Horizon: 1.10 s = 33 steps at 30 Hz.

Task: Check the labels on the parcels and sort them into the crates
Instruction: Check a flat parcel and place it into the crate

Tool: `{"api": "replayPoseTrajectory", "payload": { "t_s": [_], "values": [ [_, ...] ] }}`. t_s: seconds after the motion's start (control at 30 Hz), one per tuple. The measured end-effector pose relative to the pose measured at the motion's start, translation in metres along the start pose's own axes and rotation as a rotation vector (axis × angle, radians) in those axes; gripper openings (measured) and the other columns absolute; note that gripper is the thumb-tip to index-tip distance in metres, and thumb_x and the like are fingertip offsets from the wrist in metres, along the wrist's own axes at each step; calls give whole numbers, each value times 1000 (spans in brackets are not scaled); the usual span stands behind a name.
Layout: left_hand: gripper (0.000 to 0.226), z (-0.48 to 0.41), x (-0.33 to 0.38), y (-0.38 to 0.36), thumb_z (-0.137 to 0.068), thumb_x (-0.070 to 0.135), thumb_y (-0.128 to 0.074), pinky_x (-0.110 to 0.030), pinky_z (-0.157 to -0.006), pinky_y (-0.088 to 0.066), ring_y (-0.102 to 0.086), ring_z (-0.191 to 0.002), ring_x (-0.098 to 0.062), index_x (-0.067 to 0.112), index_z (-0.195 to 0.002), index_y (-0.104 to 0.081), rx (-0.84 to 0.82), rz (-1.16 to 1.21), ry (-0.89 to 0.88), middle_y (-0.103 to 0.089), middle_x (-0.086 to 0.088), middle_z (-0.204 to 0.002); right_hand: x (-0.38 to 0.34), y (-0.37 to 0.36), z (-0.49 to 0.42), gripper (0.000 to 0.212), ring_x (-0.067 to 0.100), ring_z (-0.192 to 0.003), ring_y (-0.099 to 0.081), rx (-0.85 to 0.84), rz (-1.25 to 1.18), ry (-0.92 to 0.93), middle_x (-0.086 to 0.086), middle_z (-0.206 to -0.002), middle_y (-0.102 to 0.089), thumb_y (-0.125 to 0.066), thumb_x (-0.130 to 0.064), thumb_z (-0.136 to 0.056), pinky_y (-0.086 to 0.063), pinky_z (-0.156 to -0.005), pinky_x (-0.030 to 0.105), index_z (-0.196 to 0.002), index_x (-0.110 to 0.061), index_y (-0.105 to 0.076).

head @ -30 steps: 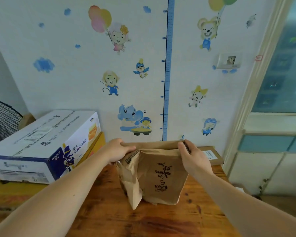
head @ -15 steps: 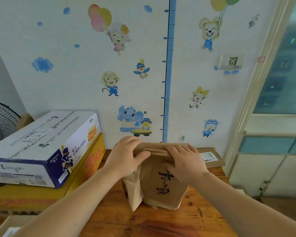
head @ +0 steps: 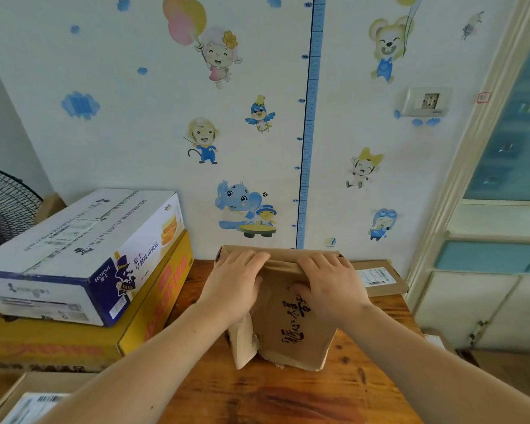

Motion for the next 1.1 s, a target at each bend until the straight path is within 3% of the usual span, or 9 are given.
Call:
{"api": "replayPoseTrajectory", "payload": {
  "t_s": [0.1,0.3,0.47,0.57,0.7,0.9,1.1],
  "values": [
    [39,-2,-2,-5,-99,12,-50,-36,-106,-36,-47,-129,-24,16,-138,-53,22,17,30,-58,-2,-134,0,-4,-2,34,17,-127,-43,-1,-19,-2,-9,-134,-51,-45,-46,-100,-27,-112,34,-130,-30,-47],
    [42,-10,2,-3,-102,19,-46,-33,-110,-31,-42,-135,-20,20,-144,-46,34,37,31,-52,2,-142,6,-3,-6,39,18,-131,-41,-3,2,-30,-7,-139,-49,-44,-47,-100,-26,-112,35,-135,-28,-44],
    [72,0,-8,-5,-93,45,-56,-40,-121,-11,-23,-147,-15,24,-154,-23,-5,-48,53,-32,7,-156,14,-5,2,46,22,-138,-32,58,29,-106,-5,-146,-42,-44,-40,-101,-20,-115,40,-145,-31,-31],
    [81,1,-15,-7,-91,47,-61,-36,-119,-17,-18,-148,-15,23,-154,-16,-27,-52,64,-25,5,-158,19,-9,2,49,20,-138,-33,45,-8,-145,-5,-146,-41,-46,-41,-100,-21,-116,40,-145,-30,-29],
    [72,2,-18,-12,-91,40,-64,-35,-116,-29,-24,-146,-17,19,-150,-28,-9,23,91,-31,2,-154,17,-11,-1,43,21,-135,-37,45,-6,-143,-6,-142,-46,-43,-41,-101,-23,-114,40,-141,-28,-33],
    [66,6,-24,-18,-90,35,-67,-31,-114,-29,-30,-143,-18,15,-146,-39,16,56,140,-38,-1,-151,11,-16,-3,30,20,-128,-42,48,-11,-121,-8,-132,-52,-43,-37,-102,-25,-110,39,-131,-28,-42],
    [62,2,-29,-9,-92,41,-60,-31,-110,-36,-31,-139,-12,23,-146,-34,-23,53,149,-37,8,-147,12,-7,-3,51,18,-139,-31,31,-74,-102,-8,-146,-40,-47,-49,-98,-18,-117,37,-144,-33,-32]
  ]
}}
Point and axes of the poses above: each hand's wrist, its own z-axis away from the middle knuckle, its own y-axis out of the back of the hand, x = y × z, the point moved 2 cm from there along -z, towards the middle knuckle
